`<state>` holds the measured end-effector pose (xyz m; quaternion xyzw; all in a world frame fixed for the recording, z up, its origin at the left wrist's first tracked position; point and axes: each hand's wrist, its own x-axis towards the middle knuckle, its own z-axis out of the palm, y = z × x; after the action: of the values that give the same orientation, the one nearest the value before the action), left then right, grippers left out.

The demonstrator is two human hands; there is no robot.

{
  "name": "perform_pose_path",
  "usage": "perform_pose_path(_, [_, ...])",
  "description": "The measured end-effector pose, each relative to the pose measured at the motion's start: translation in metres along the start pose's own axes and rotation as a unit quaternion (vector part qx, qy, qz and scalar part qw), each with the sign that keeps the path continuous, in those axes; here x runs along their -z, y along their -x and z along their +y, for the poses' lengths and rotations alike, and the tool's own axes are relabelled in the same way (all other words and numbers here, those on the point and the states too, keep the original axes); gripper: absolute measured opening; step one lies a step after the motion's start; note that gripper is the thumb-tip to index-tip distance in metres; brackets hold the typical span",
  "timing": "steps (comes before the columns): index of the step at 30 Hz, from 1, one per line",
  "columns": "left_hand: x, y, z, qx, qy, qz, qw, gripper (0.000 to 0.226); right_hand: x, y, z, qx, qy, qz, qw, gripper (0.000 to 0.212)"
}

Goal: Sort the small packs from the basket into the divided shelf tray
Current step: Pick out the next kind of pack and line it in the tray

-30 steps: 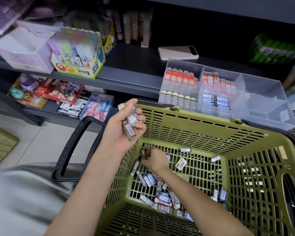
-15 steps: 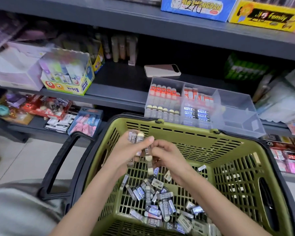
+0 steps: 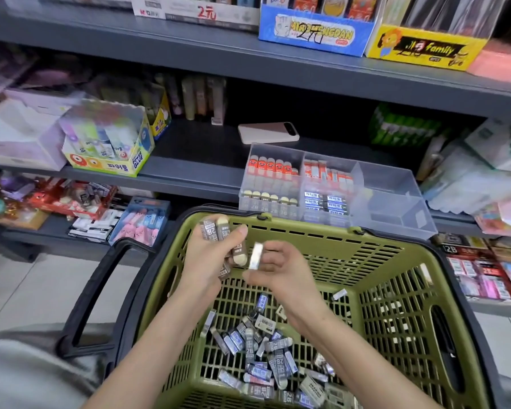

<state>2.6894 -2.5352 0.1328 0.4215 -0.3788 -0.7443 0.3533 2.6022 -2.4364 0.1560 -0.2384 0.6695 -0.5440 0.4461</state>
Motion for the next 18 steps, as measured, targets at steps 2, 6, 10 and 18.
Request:
perform_pose_path(2, [0.003,-0.002,0.006,-0.003,0.017,0.012,1.000,0.039,0.014,-0.005,-0.009,0.013,0.014,0.022,1.000,0.038])
perform_pose_path(6, [0.003,-0.011,0.025,-0.012,0.080,0.010,0.997,0.041,0.041,-0.022,-0.043,0.100,0.100,0.025,0.990,0.015])
perform_pose_path(10, [-0.007,-0.030,0.046,-0.034,0.111,0.012,0.993,0.042,0.049,-0.064,-0.079,0.175,0.199,0.017,0.964,0.011])
perform_pose_path(18, [-0.021,-0.069,0.055,-0.063,0.120,0.032,0.990,0.021,0.027,-0.136,-0.096,0.137,0.412,-0.046,0.899,0.019])
